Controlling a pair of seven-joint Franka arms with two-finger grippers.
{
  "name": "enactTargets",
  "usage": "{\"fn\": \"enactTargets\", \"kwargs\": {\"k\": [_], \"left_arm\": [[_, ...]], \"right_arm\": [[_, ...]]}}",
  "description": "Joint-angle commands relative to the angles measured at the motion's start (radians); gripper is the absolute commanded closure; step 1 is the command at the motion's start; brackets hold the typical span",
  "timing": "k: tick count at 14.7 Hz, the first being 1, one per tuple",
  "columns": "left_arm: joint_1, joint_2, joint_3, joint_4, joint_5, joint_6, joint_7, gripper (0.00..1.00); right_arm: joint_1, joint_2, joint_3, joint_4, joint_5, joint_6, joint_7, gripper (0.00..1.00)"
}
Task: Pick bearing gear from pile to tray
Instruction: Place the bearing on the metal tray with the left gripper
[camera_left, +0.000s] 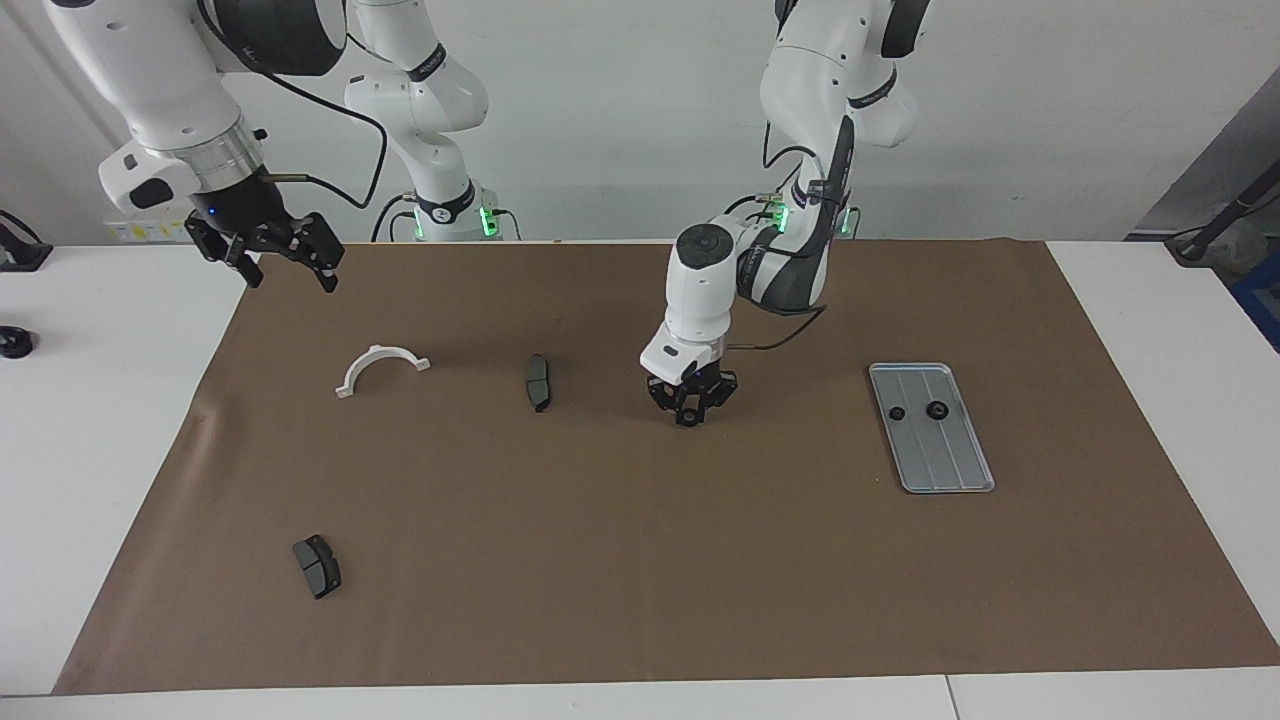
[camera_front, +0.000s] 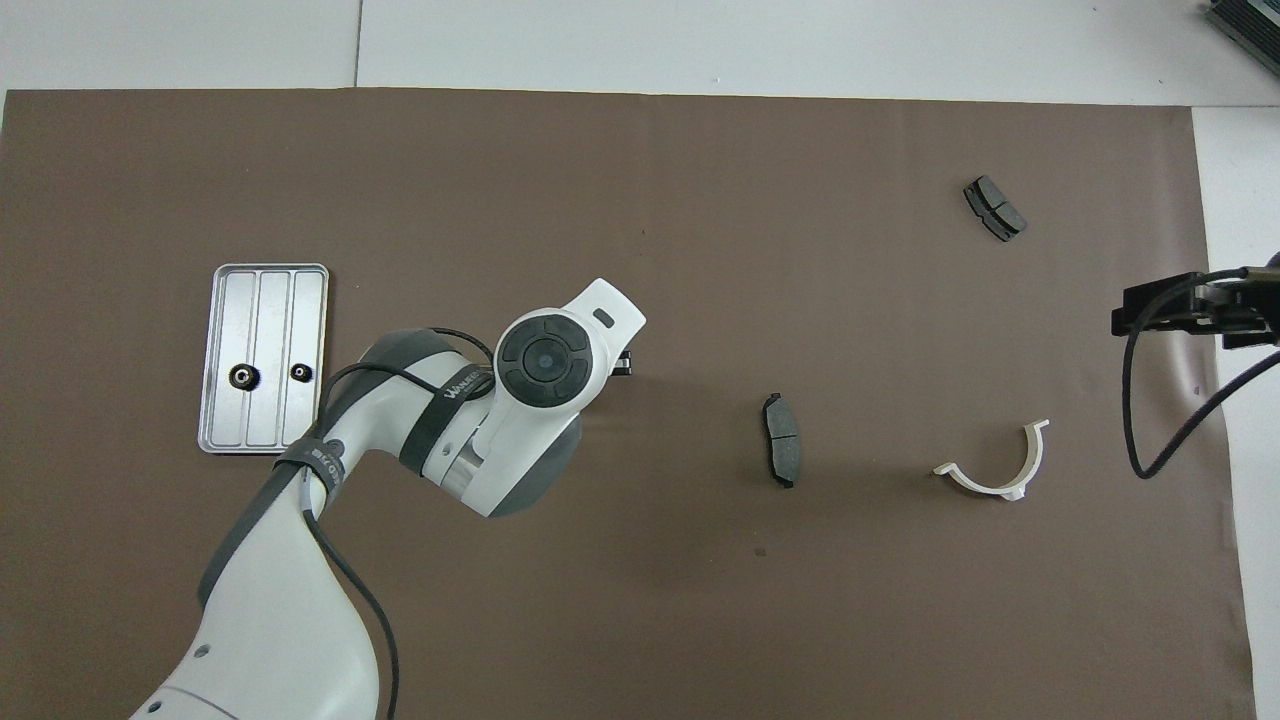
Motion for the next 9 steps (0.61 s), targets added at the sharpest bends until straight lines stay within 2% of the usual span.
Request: {"fn": "enactTargets", "kwargs": {"k": [1, 4, 7, 9], "left_arm": [[0.095, -0.121, -0.004, -0.025, 0.027, -0.096, 0.107, 1.00], [0.208, -0.157, -0.006, -0.025, 0.027, -0.142, 0.254, 1.00], [0.328, -0.151, -0.007, -0.025, 0.020, -0.112, 0.400, 1.00], [0.389, -0.151, -0.007, -0.055, 0.015, -0.048, 0.503, 1.00]], "right_arm": [[-0.003, -0.012, 0.001, -0.004, 0.004, -0.018, -0.006, 0.00], [-0.003, -0.012, 0.003, -0.004, 0.004, -0.018, -0.006, 0.00], [-0.003, -0.012, 0.001, -0.005, 0.004, -0.018, -0.006, 0.00], [-0.003, -0.012, 0.001, -0.005, 0.004, -0.018, -0.006, 0.00]]}}
